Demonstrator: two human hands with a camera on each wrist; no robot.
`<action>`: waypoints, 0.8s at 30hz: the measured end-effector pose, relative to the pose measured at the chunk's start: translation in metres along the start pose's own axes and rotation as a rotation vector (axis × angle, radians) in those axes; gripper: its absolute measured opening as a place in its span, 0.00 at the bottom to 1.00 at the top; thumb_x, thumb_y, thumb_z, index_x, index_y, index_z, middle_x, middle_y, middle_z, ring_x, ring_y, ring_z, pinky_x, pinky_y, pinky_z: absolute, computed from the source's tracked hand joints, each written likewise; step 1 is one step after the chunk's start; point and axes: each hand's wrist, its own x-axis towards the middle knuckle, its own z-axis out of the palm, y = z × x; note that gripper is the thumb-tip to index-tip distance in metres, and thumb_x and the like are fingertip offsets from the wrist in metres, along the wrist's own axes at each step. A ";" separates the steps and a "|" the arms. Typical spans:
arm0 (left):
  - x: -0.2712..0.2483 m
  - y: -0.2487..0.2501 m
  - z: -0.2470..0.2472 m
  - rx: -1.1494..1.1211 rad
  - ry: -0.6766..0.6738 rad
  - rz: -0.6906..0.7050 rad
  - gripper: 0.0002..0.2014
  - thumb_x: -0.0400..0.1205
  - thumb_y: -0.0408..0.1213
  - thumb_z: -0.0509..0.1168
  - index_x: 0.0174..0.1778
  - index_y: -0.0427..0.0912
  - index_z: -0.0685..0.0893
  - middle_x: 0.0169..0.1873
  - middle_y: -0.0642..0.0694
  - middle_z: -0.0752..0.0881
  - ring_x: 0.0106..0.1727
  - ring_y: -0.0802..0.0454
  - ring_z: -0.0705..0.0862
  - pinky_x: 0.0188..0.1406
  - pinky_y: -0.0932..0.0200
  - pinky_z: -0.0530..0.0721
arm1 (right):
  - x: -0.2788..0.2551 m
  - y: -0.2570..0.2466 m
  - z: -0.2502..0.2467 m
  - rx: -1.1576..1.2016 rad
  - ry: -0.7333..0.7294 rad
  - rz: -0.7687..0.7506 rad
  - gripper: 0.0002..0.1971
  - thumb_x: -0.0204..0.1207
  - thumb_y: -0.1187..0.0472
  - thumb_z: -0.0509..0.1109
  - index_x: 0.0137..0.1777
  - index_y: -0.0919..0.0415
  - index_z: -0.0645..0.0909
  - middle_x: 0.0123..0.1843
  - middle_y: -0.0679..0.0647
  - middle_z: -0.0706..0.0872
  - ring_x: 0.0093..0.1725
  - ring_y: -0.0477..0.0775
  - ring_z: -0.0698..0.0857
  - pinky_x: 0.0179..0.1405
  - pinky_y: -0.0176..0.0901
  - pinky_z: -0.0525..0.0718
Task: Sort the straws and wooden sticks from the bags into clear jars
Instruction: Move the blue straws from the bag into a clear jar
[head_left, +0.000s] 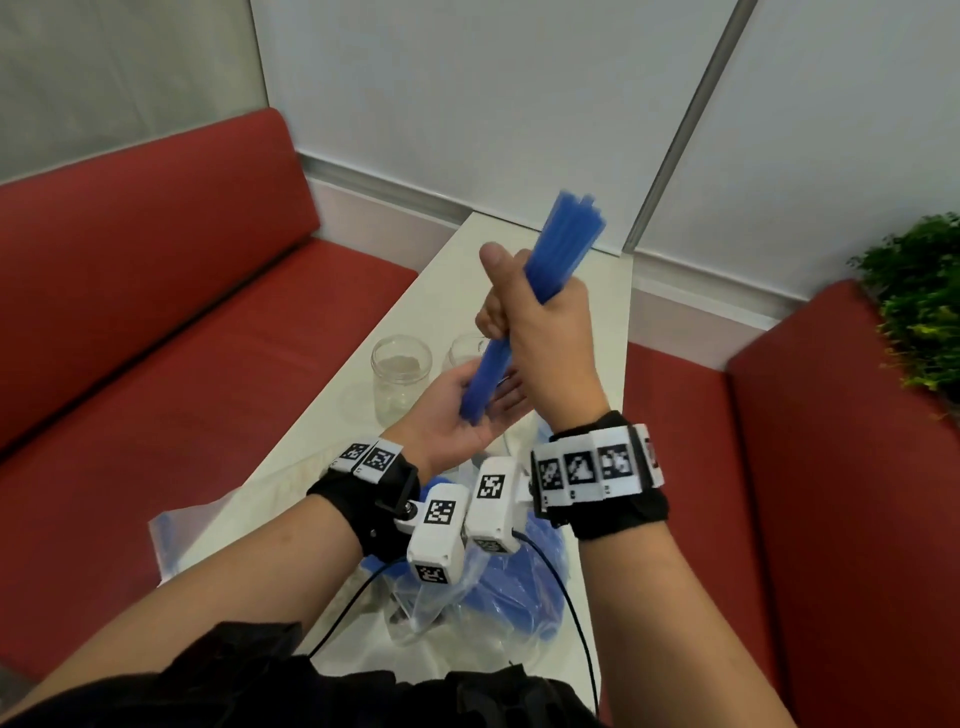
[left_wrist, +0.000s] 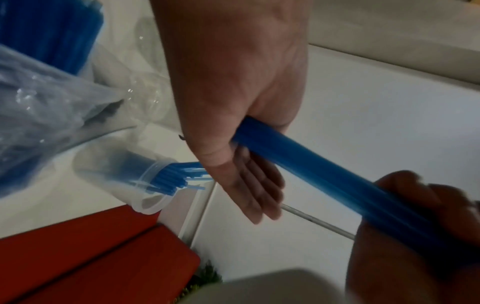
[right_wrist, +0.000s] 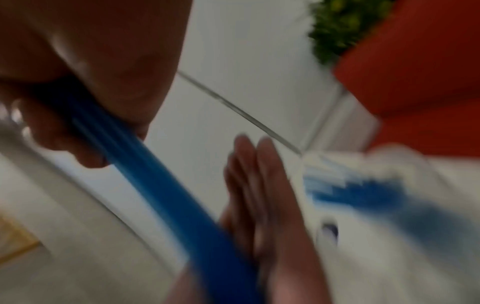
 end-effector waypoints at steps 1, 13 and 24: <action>0.002 -0.003 0.000 -0.008 0.014 0.013 0.10 0.81 0.33 0.67 0.46 0.29 0.90 0.48 0.35 0.90 0.53 0.41 0.90 0.55 0.44 0.87 | -0.001 0.002 0.001 -0.038 -0.011 0.011 0.20 0.84 0.56 0.73 0.33 0.60 0.71 0.25 0.57 0.69 0.27 0.56 0.69 0.32 0.50 0.73; 0.000 -0.003 -0.024 0.406 0.300 -0.091 0.16 0.86 0.48 0.60 0.34 0.45 0.73 0.16 0.50 0.65 0.10 0.58 0.58 0.06 0.67 0.52 | -0.005 0.016 -0.034 -0.381 -0.254 0.162 0.17 0.81 0.50 0.74 0.35 0.60 0.81 0.34 0.54 0.86 0.39 0.52 0.85 0.52 0.55 0.87; 0.003 0.013 -0.041 0.671 0.471 0.174 0.14 0.86 0.42 0.64 0.46 0.33 0.81 0.26 0.43 0.77 0.22 0.55 0.72 0.14 0.67 0.64 | 0.004 0.015 -0.086 -0.316 -0.290 0.324 0.02 0.77 0.67 0.77 0.47 0.66 0.89 0.47 0.61 0.93 0.48 0.61 0.94 0.49 0.42 0.92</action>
